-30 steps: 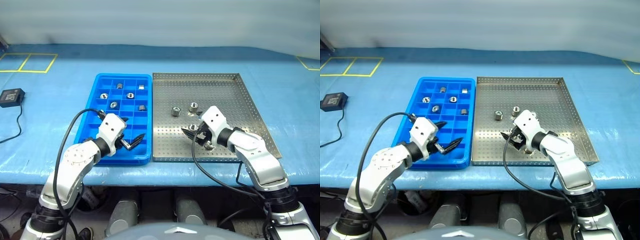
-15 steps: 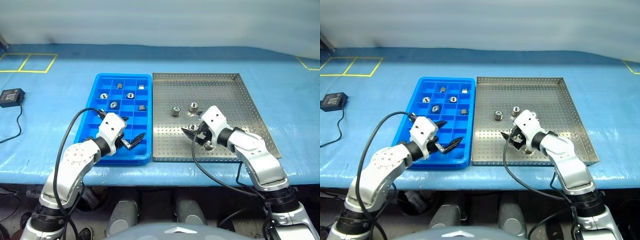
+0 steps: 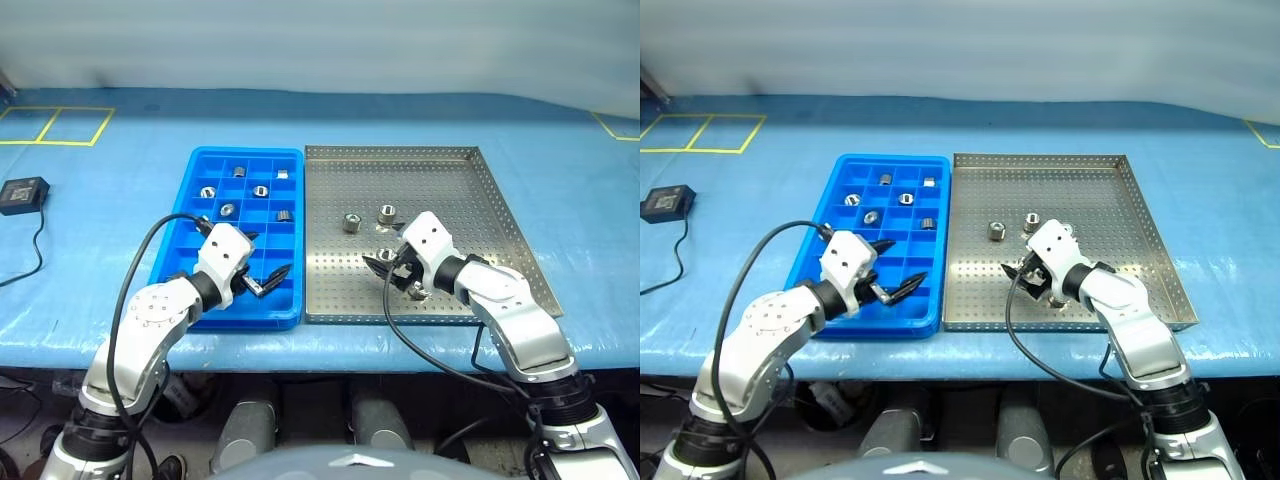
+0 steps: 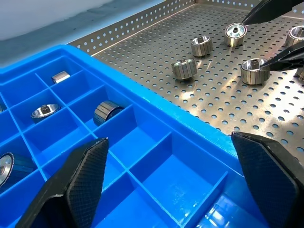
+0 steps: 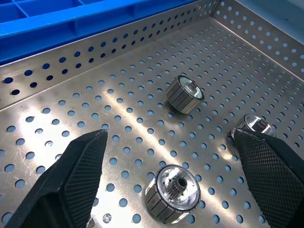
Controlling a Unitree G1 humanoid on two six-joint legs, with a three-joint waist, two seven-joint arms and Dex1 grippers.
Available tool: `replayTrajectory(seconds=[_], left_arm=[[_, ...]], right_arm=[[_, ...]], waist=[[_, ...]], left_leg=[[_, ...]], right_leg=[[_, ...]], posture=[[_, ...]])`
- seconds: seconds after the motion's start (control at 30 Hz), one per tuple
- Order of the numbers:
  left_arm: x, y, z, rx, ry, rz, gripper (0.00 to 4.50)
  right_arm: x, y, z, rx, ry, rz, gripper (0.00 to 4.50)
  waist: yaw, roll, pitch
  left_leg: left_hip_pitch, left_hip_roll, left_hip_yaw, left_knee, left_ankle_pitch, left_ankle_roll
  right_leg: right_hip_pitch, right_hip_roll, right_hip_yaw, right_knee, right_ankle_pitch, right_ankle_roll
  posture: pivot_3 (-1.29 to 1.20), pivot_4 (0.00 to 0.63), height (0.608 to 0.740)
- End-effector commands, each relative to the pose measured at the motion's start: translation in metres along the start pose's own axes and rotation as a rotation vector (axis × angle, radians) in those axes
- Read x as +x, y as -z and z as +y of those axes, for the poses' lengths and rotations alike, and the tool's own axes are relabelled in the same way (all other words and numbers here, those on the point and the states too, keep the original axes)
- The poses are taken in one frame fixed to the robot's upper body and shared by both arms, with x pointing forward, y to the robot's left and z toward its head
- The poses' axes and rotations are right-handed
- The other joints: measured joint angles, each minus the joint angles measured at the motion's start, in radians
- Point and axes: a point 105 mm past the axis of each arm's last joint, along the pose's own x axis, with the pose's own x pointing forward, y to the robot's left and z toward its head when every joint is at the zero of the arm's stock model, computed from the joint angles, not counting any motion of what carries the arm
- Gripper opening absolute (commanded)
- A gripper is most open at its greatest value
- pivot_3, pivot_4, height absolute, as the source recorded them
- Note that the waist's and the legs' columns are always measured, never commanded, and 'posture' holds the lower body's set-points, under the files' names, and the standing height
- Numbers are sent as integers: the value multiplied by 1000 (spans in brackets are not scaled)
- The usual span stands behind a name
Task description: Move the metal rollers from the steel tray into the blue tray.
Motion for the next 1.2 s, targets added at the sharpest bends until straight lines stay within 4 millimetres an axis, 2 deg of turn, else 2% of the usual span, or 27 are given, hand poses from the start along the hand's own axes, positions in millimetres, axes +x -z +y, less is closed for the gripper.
replayTrajectory(seconds=[0.03, 0.23, 0.47, 0.67, 0.87, 1.2], left_arm=[[3, -14, -3, 5, 18, -55, 4500], [23, -31, -17, -22, 118, -123, 4500], [64, -40, -32, -19, 264, -122, 4500], [99, -32, -41, -44, 373, -53, 4500], [123, -18, -50, -35, 436, 34, 4500], [151, -4, -56, -23, 436, 113, 4500]], right_arm=[[-5, -9, -5, -29, 33, -31, 4474], [-16, -10, -11, -106, 85, 8, 4474], [-35, -4, -23, -160, 192, 79, 4474], [-46, -2, -18, -148, 230, 90, 4474], [-52, 0, -12, -124, 255, 93, 4474], [-55, 2, -7, -109, 271, 97, 4474]], waist=[[0, 0, 0], [1, 0, 0], [-6, 0, 0], [-29, 1, 0], [-69, 1, 0], [-161, 1, -1]], left_leg=[[0, 0, 0, 0, 0, 0], [0, 0, 0, 1, 0, 0], [-1, -1, 1, 1, 2, 3], [-1, 0, 2, 2, 2, 5], [-3, -1, 2, 2, 2, 6], [-4, -1, 2, 3, 2, 6]], right_leg=[[0, 0, 0, 0, 0, 0], [0, 0, 0, 0, 0, 0], [0, 0, 0, 0, 0, 0], [0, 0, 0, 0, 0, 1], [-1, 0, 0, 0, 1, 2], [-1, -1, 0, 0, 1, 3]], posture=[[-154, 150, 740], [-175, 150, 740], [-253, 150, 740], [-325, 150, 740], [-378, 150, 740], [-429, 150, 740]])
